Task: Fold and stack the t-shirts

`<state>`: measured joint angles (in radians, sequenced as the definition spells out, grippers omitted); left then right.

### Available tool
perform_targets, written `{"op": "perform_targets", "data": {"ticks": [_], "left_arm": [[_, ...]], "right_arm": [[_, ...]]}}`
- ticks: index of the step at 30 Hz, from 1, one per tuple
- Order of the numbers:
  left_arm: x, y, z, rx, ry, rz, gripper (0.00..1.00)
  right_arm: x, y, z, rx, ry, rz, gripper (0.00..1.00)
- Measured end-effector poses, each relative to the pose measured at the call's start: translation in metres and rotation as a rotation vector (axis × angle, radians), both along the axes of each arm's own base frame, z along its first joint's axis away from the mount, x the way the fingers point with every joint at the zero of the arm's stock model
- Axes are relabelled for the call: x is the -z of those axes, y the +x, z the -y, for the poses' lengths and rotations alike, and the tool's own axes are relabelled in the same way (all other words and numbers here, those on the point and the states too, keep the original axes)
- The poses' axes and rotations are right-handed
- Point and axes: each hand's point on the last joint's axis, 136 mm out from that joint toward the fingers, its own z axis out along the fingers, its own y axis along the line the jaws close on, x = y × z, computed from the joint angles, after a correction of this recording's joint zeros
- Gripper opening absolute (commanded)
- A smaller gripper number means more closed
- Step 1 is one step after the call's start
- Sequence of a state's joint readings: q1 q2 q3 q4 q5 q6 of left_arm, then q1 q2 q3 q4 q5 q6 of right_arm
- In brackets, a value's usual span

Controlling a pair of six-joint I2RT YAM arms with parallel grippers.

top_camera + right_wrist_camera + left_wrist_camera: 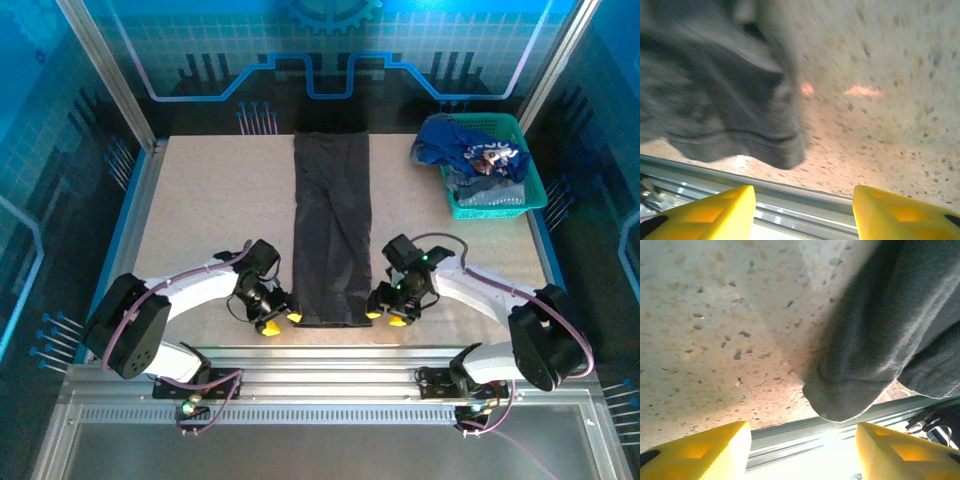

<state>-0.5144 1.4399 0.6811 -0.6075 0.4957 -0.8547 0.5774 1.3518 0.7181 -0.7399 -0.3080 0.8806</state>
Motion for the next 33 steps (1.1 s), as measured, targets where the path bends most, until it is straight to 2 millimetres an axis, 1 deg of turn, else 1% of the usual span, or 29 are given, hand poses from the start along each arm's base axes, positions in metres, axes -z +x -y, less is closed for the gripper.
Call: {"op": "perform_targets", "data": {"ticks": [3, 6, 11, 13, 15, 19, 20, 22, 23, 25, 26, 29, 33], "left_arm": [[-0.001, 0.012, 0.007, -0.007, -0.030, 0.046, 0.55], [0.004, 0.021, 0.015, -0.011, -0.050, 0.066, 0.50], [0.015, 0.022, 0.023, -0.004, -0.053, 0.049, 0.38], [0.016, 0.021, 0.024, -0.010, -0.049, 0.038, 0.31], [0.019, 0.021, 0.024, -0.016, -0.044, 0.023, 0.23], [0.020, 0.020, 0.026, -0.011, -0.044, 0.019, 0.02], [0.019, 0.021, 0.027, -0.012, -0.047, 0.020, 0.00], [0.019, 0.021, 0.030, -0.006, -0.053, 0.029, 0.00], [0.018, 0.021, 0.032, -0.001, -0.055, 0.035, 0.00], [0.018, 0.020, 0.034, 0.008, -0.059, 0.043, 0.00], [0.017, 0.020, 0.034, 0.010, -0.062, 0.047, 0.00], [0.013, 0.016, 0.033, 0.008, -0.070, 0.056, 0.00], [0.007, 0.007, 0.032, 0.015, -0.087, 0.070, 0.00]], "right_arm": [[0.009, -0.005, -0.002, 0.018, 0.010, -0.016, 0.56], [0.013, 0.002, -0.008, 0.034, 0.024, -0.004, 0.55], [0.020, 0.009, -0.019, 0.044, 0.036, 0.005, 0.52], [0.024, 0.009, -0.022, 0.047, 0.033, -0.002, 0.49], [0.026, 0.008, -0.023, 0.049, 0.017, -0.014, 0.46], [0.029, 0.007, -0.019, 0.065, -0.017, -0.027, 0.29], [0.030, 0.007, -0.018, 0.068, -0.028, -0.031, 0.23], [0.031, 0.007, -0.015, 0.074, -0.046, -0.030, 0.15], [0.031, 0.008, -0.015, 0.070, -0.048, -0.023, 0.09], [0.029, 0.013, -0.020, 0.059, -0.033, 0.003, 0.01], [0.027, 0.016, -0.024, 0.047, -0.022, 0.020, 0.00], [0.021, 0.021, -0.031, 0.015, -0.004, 0.054, 0.00], [0.008, 0.016, -0.031, -0.009, 0.023, 0.077, 0.00]]}}
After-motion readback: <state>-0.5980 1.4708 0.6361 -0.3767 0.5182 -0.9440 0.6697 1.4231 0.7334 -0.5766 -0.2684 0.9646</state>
